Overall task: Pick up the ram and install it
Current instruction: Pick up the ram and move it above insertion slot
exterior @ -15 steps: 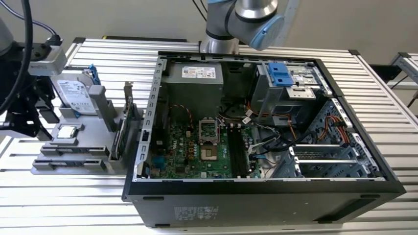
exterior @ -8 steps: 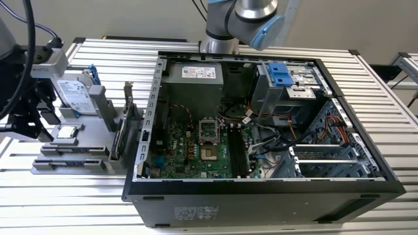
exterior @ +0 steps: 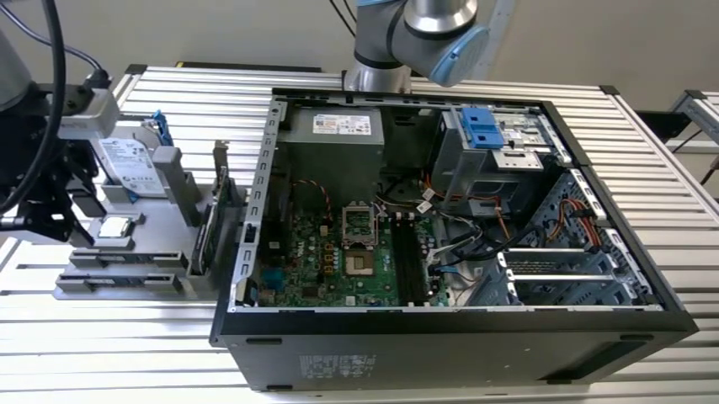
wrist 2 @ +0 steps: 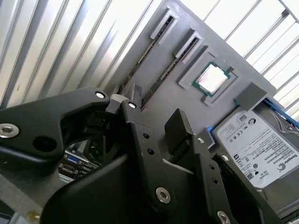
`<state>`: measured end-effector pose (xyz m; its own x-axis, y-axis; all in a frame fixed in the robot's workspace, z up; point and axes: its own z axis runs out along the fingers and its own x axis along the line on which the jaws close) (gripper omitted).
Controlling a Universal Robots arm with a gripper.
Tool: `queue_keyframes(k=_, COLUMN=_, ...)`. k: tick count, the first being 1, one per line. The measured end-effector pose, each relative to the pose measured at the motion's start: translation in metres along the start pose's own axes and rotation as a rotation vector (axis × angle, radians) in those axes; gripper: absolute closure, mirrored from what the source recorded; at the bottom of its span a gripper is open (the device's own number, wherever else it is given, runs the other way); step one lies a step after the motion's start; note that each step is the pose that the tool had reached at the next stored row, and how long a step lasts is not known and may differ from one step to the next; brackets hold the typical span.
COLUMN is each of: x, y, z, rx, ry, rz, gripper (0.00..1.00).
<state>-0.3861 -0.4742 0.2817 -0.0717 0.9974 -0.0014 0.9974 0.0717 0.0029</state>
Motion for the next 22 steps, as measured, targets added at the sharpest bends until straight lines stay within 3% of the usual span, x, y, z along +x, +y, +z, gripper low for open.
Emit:
queue_keyframes(k=13, x=0.0, y=-0.0001, z=0.0083, rx=0.0, ry=-0.0001, rz=0.0, gripper=0.0)
queue_keyframes(k=22, x=0.0, y=-0.0001, z=0.0179, rx=0.0005, ry=0.0, rz=-0.001, gripper=0.0)
